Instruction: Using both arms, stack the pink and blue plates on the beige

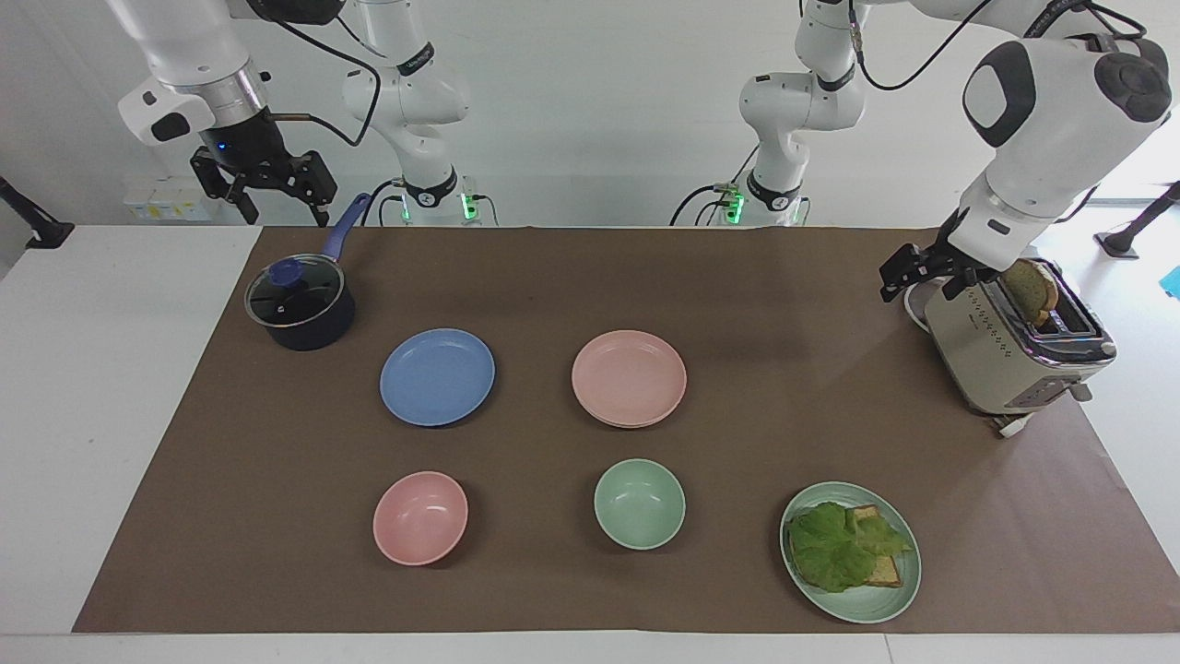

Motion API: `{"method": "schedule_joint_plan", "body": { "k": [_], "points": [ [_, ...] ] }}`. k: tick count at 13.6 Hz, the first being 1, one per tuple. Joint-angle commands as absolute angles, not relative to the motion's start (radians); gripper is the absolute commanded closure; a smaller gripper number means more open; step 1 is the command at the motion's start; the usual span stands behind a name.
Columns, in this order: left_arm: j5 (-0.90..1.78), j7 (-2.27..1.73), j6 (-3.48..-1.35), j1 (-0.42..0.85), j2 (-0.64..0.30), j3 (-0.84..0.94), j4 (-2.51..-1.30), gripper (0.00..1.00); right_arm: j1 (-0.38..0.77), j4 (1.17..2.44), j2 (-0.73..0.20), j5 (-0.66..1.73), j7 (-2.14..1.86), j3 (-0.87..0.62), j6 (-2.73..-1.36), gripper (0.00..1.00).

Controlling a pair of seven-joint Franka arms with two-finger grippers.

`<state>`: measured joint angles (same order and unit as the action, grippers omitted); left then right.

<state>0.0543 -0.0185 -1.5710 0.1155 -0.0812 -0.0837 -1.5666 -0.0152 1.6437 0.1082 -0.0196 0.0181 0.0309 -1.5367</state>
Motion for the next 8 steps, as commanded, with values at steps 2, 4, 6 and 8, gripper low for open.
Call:
{"method": "schedule_joint_plan", "body": {
  "k": [2, 4, 6, 8],
  "points": [
    [0.031, 0.005, -1.542, 0.115, -0.005, -0.078, -1.545, 0.00, -0.017, 1.638, 0.115, -0.029, 0.037, 0.028, -1.525, 0.00],
    [0.032, 0.005, -1.543, 0.115, 0.002, -0.077, -1.545, 0.00, -0.017, 1.638, 0.115, -0.029, 0.037, 0.028, -1.525, 0.00],
    [0.034, 0.002, -1.542, 0.115, 0.006, -0.078, -1.548, 0.00, -0.017, 1.638, 0.115, -0.029, 0.037, 0.028, -1.525, 0.00],
    [0.034, 0.000, -1.539, 0.115, 0.008, -0.078, -1.548, 0.00, -0.017, 1.638, 0.115, -0.029, 0.037, 0.028, -1.525, 0.00]
  ]
}}
